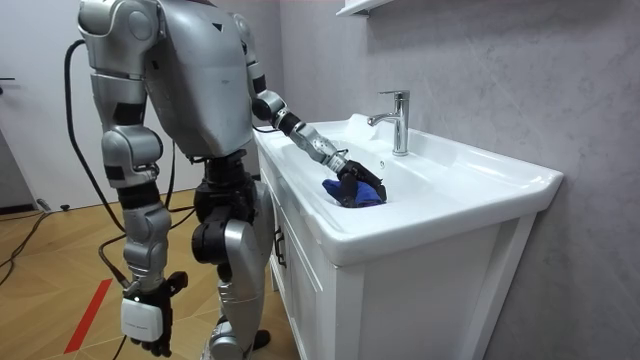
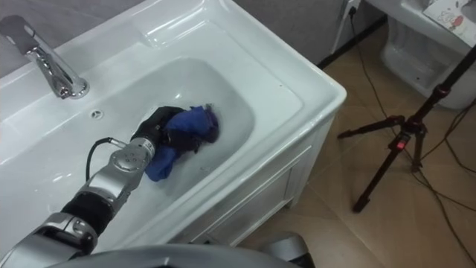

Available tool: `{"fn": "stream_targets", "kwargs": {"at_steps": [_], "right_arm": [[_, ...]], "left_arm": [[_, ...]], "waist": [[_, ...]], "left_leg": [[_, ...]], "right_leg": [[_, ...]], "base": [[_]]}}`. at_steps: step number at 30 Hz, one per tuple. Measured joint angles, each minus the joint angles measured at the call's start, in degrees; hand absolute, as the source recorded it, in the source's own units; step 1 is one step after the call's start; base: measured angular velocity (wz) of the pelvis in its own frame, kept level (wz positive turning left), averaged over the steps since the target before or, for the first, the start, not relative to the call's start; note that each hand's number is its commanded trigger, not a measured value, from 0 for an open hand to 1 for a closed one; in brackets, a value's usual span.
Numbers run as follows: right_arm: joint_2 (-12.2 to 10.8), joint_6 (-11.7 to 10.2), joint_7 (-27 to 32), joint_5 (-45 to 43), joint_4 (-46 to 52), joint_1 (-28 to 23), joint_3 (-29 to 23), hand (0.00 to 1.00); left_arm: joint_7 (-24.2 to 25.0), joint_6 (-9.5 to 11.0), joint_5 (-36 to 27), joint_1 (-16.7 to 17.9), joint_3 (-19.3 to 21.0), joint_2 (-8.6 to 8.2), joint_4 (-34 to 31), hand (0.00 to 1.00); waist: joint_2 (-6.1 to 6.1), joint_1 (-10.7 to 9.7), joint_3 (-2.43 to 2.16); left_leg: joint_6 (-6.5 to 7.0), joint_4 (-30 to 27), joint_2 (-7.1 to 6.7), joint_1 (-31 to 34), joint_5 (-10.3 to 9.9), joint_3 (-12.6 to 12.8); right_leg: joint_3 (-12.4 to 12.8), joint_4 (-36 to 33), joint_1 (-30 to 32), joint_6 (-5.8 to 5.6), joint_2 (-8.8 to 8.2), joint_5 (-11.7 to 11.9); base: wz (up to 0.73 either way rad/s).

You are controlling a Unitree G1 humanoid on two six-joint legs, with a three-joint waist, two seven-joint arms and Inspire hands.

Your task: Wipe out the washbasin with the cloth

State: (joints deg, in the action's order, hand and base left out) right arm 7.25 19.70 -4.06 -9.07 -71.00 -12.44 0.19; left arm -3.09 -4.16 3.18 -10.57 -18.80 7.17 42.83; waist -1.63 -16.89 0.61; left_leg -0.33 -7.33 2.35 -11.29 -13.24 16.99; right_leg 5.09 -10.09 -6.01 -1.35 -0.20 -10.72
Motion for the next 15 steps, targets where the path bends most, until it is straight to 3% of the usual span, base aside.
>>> {"fn": "stream_targets", "kwargs": {"at_steps": [6,12,15], "right_arm": [[-0.16,-0.12,-1.97,-0.49,1.09,0.02,0.28,0.00],[-0.20,-0.18,-2.29,-0.89,0.95,-0.03,0.28,0.00],[-0.23,-0.18,-1.82,-1.38,1.10,-0.19,0.67,0.00]], "left_arm": [[1.62,1.74,2.18,0.23,0.29,-0.02,-0.01,1.00],[2.06,1.75,6.76,0.46,0.89,-0.19,0.48,1.00],[1.98,1.76,9.92,1.55,0.96,-0.01,-0.13,1.00]], "waist": [[0.53,1.39,-0.09],[0.84,2.58,-0.29],[0.56,2.78,-0.68]], "left_leg": [[-0.01,0.17,-0.03,0.02,0.00,-0.06],[-0.01,-0.11,-0.03,-0.42,0.00,-0.04],[-0.01,-0.09,0.00,-0.44,0.00,-0.18]], "right_leg": [[-0.03,-0.51,0.14,0.02,0.01,-0.01],[0.15,-0.39,-0.11,0.13,0.03,-0.11],[-0.06,-0.45,-0.27,0.13,0.03,-0.11]], "base": [[0.00],[-0.01],[0.02]]}}
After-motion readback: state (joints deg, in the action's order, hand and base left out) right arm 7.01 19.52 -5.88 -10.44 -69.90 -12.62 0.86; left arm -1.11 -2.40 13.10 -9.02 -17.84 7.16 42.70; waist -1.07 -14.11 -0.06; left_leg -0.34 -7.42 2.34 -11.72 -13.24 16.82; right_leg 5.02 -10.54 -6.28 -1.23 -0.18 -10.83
